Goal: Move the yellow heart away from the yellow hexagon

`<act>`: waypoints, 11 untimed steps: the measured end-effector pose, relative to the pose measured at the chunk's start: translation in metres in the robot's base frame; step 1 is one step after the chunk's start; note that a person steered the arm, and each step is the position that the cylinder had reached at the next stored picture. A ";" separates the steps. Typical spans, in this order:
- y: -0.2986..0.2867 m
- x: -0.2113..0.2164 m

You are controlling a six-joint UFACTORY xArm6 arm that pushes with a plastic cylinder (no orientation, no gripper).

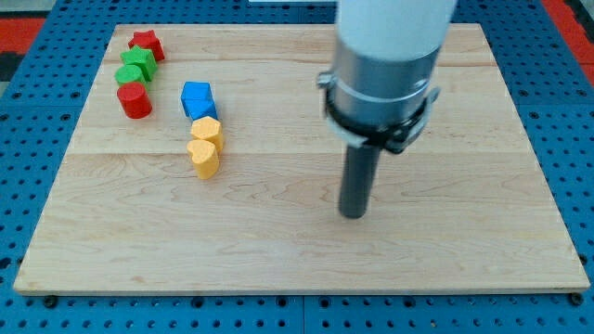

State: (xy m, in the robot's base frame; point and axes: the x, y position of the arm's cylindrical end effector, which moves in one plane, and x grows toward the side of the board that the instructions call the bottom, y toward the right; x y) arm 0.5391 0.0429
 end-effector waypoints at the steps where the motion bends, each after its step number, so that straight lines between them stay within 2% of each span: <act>1: -0.055 0.028; 3: -0.184 0.036; 4: -0.192 0.011; 6: -0.192 -0.048; 7: -0.160 -0.057; 11: -0.076 -0.138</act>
